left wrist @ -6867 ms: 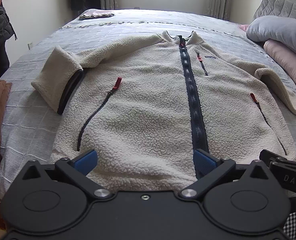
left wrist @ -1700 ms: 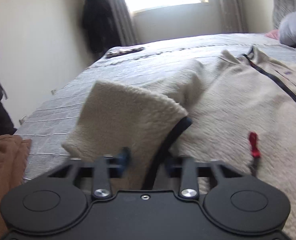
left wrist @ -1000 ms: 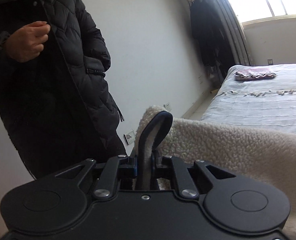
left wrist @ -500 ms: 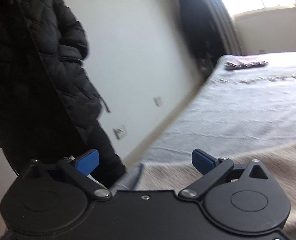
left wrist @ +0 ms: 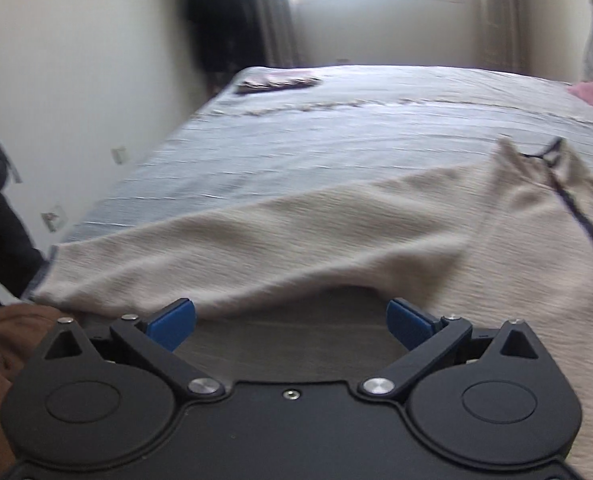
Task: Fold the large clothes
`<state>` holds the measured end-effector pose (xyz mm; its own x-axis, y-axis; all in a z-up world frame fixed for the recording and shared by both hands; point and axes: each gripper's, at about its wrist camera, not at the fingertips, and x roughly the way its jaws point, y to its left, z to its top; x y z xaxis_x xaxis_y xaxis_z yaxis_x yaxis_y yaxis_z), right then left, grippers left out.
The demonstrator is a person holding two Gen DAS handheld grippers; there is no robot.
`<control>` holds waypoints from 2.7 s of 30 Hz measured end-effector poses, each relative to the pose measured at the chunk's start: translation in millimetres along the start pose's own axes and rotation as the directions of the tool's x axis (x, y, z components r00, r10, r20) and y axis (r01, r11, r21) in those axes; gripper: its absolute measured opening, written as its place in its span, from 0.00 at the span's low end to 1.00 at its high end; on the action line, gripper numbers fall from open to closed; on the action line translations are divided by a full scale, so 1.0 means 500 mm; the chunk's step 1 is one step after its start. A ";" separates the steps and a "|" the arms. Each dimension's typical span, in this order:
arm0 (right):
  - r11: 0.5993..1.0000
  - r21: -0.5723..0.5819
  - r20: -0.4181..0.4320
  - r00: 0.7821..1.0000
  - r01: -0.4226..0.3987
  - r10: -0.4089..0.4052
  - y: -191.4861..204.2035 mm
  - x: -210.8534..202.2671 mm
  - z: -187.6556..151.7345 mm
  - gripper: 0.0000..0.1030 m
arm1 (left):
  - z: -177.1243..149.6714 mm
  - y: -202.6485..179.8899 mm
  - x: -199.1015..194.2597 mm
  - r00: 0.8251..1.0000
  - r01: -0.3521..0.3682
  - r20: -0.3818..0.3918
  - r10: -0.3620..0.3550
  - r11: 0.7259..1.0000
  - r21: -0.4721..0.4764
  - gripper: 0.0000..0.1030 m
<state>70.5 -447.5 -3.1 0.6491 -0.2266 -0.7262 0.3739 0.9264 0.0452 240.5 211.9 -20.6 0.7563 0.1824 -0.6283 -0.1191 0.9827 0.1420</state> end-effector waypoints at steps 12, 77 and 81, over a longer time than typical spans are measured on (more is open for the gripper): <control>0.900 0.426 -0.019 0.994 -0.090 0.108 -0.082 0.214 0.019 0.91 | -0.009 -0.288 -0.081 0.961 0.275 -0.006 -0.275 0.961 0.037 1.00; 0.612 -0.587 -0.251 0.838 -0.530 0.485 0.854 0.209 0.029 0.69 | 0.030 -0.141 0.119 0.815 0.563 0.107 -0.570 0.734 -0.379 0.84; 0.508 -0.569 -0.339 0.747 -0.647 0.571 0.793 0.161 0.027 0.77 | 0.030 -0.118 0.128 0.785 0.596 0.137 -0.605 0.676 -0.433 0.84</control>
<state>279.7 -102.3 -34.3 0.4739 0.4620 -0.7497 -0.6071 0.7880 0.1019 305.7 164.8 -57.5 0.7535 -0.4554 -0.4743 0.0920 0.7873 -0.6097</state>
